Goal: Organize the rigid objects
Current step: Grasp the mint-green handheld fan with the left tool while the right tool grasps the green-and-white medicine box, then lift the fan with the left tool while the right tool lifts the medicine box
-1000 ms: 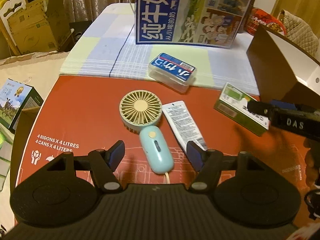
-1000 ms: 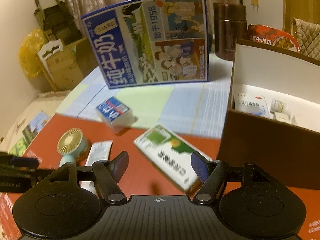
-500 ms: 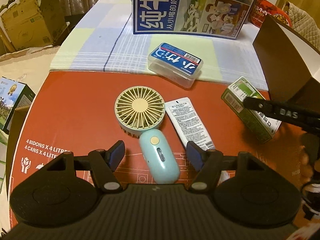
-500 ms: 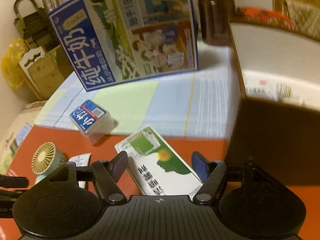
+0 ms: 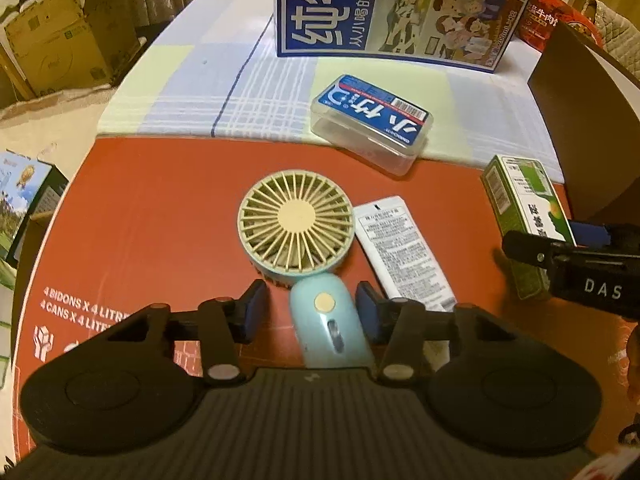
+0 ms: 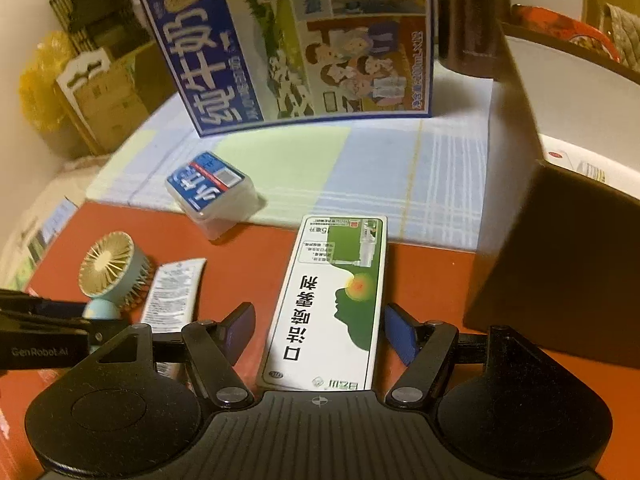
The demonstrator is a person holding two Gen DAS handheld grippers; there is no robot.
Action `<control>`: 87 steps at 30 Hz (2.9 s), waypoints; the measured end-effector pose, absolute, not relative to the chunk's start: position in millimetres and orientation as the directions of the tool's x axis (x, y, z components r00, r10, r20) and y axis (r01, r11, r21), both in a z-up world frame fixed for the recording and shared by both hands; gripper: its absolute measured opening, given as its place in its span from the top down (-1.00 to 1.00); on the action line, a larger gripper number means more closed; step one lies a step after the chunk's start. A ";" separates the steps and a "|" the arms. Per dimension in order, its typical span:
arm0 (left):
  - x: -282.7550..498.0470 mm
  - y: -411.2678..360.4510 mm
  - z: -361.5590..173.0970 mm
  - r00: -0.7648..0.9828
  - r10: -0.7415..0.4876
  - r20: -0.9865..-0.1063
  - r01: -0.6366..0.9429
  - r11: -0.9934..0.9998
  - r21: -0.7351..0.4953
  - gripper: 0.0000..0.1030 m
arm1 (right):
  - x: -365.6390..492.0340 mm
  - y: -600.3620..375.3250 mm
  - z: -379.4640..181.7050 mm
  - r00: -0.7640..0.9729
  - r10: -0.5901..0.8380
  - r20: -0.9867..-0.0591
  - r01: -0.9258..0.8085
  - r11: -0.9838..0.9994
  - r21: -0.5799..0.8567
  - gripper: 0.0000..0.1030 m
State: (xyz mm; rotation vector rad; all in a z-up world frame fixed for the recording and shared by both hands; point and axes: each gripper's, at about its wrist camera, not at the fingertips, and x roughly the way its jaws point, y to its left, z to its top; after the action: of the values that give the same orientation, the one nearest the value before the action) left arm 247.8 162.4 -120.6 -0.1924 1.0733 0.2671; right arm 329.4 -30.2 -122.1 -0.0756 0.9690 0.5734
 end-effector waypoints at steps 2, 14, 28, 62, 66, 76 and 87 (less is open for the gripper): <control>247.5 162.5 -120.6 0.452 0.127 -0.883 -0.305 0.952 -0.019 0.32 | 328.8 -29.5 -123.8 0.438 0.417 -0.796 -0.500 0.849 0.169 -0.30; 213.4 157.8 -117.8 0.445 0.143 -0.884 -0.307 0.952 0.000 0.43 | 296.2 -58.7 -123.0 0.402 0.414 -0.817 -0.572 0.810 0.129 -0.03; 138.5 123.2 -113.1 0.415 0.118 -0.902 -0.292 0.956 -0.010 0.43 | 212.2 -96.1 -117.8 0.352 0.422 -0.835 -0.651 0.752 0.106 -0.03; 155.6 120.3 -118.4 0.446 0.165 -0.880 -0.299 0.954 0.028 0.12 | 222.3 -78.3 -122.8 0.396 0.411 -0.821 -0.651 0.756 0.064 -0.09; 155.5 120.0 -117.6 0.444 0.162 -0.881 -0.299 0.954 0.025 0.12 | 221.7 -79.1 -122.4 0.397 0.414 -0.819 -0.655 0.753 0.064 -0.02; 151.4 118.8 -116.7 0.439 0.159 -0.884 -0.307 0.952 0.019 0.13 | 221.4 -79.5 -122.1 0.395 0.415 -0.820 -0.654 0.754 0.066 -0.02; 145.6 119.4 -112.4 0.443 0.154 -0.883 -0.312 0.950 0.009 0.13 | 221.5 -84.8 -119.4 0.388 0.420 -0.820 -0.634 0.768 0.093 -0.02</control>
State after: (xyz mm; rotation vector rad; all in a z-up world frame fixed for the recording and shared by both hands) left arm 145.6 119.4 -112.4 -0.1634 1.0742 0.2909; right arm 221.5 -84.8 -119.4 -0.2523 0.9597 0.6789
